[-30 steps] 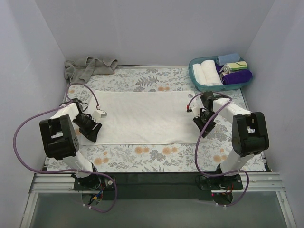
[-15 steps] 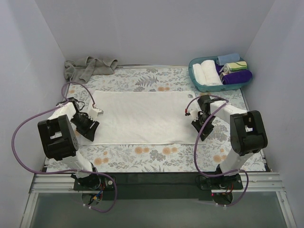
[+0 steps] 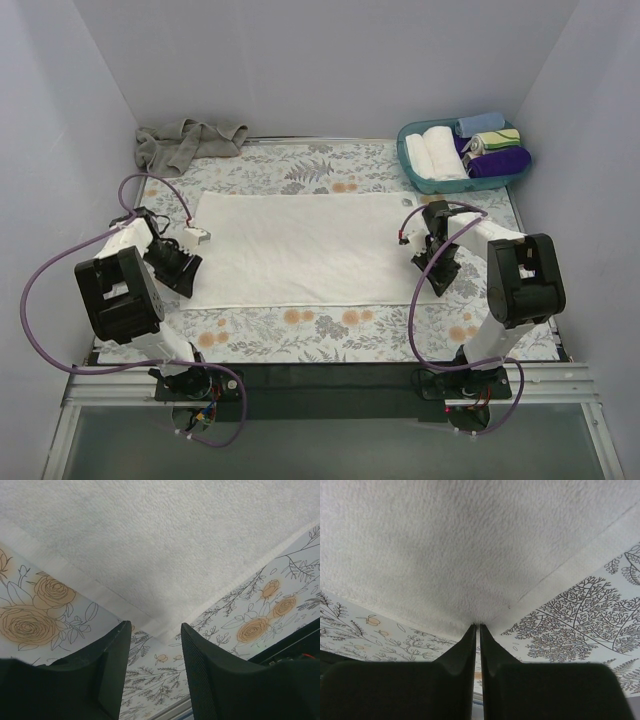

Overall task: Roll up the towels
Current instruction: Flatten the towel

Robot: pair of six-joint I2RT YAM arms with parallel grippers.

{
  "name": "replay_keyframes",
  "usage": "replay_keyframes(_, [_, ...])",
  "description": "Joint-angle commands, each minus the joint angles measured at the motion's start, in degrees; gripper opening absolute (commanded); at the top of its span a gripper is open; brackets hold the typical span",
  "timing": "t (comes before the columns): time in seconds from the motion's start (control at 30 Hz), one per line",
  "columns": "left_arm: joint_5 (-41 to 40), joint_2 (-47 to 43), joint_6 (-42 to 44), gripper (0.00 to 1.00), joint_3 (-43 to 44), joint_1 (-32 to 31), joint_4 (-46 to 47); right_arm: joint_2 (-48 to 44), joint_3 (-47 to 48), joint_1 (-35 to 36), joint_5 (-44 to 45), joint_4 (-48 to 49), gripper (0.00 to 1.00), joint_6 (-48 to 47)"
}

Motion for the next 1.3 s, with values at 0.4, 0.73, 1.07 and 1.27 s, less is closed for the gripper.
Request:
replay_keyframes(0.4, [14.6, -5.2, -3.9, 0.27, 0.9, 0.0, -3.5, 0.7, 0.8, -0.7, -0.1, 0.6, 0.12, -1.0])
replay_keyframes(0.73, [2.8, -2.2, -3.3, 0.18, 0.0, 1.9, -4.1, -1.2, 1.0, -0.7, -1.6, -0.2, 0.12, -1.3])
replay_keyframes(1.07, [4.2, 4.2, -7.8, 0.13, 0.7, 3.3, 2.6, 0.6, -0.5, -0.7, -3.1, 0.6, 0.11, -0.2])
replay_keyframes(1.27, [7.6, 3.5, -7.5, 0.12, -2.7, 4.0, 4.0, 0.7, -1.8, -0.7, -2.5, 1.0, 0.11, 0.3])
